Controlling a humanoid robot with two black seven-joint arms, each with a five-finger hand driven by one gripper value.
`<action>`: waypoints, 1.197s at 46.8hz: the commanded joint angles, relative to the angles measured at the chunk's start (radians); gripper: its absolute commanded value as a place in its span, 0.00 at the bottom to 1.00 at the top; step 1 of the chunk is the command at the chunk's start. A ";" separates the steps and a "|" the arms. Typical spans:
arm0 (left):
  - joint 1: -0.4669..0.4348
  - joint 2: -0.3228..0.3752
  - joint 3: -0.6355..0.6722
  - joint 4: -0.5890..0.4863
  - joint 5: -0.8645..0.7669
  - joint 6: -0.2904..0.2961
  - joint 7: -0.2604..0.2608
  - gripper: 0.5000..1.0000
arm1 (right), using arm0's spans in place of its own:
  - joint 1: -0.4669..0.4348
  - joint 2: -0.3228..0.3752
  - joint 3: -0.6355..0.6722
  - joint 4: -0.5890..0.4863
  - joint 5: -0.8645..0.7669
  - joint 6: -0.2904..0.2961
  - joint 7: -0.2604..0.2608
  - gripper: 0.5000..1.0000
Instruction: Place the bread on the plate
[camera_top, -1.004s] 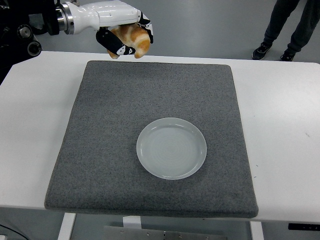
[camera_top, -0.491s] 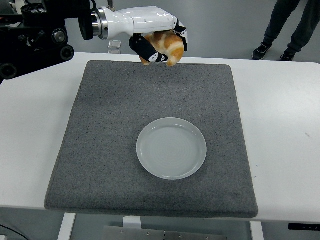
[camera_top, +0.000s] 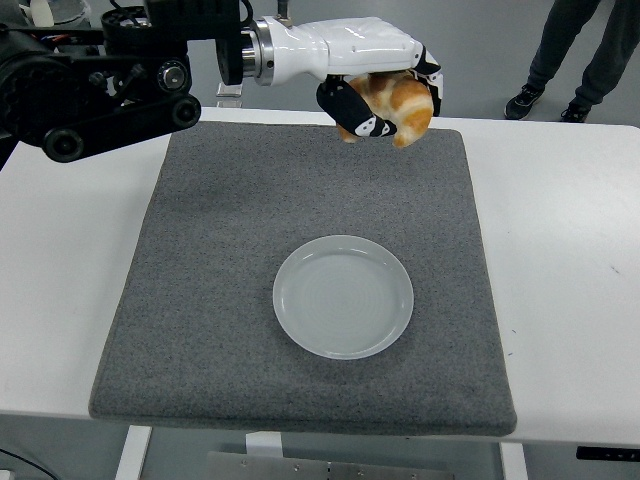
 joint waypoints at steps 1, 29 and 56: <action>-0.002 -0.027 -0.001 0.000 0.000 -0.001 0.000 0.00 | 0.000 0.000 0.000 0.000 0.000 0.000 0.000 0.86; 0.023 -0.111 0.003 -0.070 0.002 -0.043 -0.005 0.00 | 0.000 0.000 0.000 0.000 0.000 0.000 0.000 0.86; 0.148 -0.160 0.048 -0.063 0.051 -0.053 -0.005 0.00 | 0.000 0.000 0.000 0.000 0.000 0.000 0.000 0.86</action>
